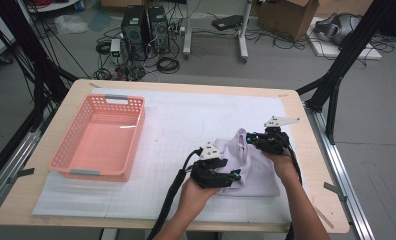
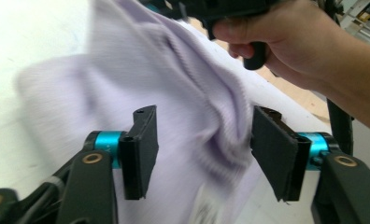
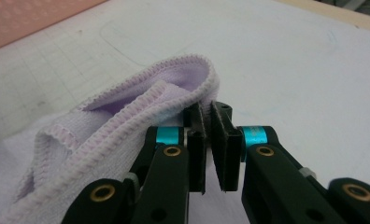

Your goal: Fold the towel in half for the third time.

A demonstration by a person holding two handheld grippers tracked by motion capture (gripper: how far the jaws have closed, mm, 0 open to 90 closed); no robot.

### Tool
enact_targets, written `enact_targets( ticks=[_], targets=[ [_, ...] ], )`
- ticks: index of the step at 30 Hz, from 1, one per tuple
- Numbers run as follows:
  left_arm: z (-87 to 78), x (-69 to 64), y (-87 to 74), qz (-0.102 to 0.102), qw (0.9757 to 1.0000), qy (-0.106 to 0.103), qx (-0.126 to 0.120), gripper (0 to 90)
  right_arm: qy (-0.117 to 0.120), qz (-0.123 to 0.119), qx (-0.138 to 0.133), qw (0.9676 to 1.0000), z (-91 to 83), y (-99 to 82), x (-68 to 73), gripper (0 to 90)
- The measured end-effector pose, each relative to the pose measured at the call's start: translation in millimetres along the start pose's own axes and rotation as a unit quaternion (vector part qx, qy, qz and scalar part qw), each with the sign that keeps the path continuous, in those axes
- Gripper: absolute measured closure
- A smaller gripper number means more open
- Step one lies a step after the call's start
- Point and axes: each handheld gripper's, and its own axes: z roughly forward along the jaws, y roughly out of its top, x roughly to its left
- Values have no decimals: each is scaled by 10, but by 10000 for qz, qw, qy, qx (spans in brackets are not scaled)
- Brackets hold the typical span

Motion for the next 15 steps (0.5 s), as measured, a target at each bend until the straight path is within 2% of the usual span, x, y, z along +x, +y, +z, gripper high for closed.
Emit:
enact_targets(
  ticks=[2, 5, 8, 10, 12, 15],
  targets=[
    [-94, 61, -43, 74, 9999, 95, -62, 403, -158, 122, -32, 9998, -69, -78, -49, 826],
    [-230, 168, -121, 27, 9995, 234, -192, 391, -298, 406, -182, 9986, -204, -164, -129, 724],
    [-347, 259, -191, 41, 9989, 367, -278, 388, -402, 624, -305, 9968, -384, -260, -154, 700],
    [-422, 313, -235, 88, 9983, 483, -316, 385, -458, 641, -391, 9961, -487, -325, -125, 665],
    [-486, 359, -275, 78, 9979, 533, -360, 384, -548, 576, -330, 9963, -572, -391, -57, 607],
    [-566, 416, -323, 56, 9972, 610, -419, 384, -524, 608, -293, 9963, -653, -505, 76, 536]
  ],
)
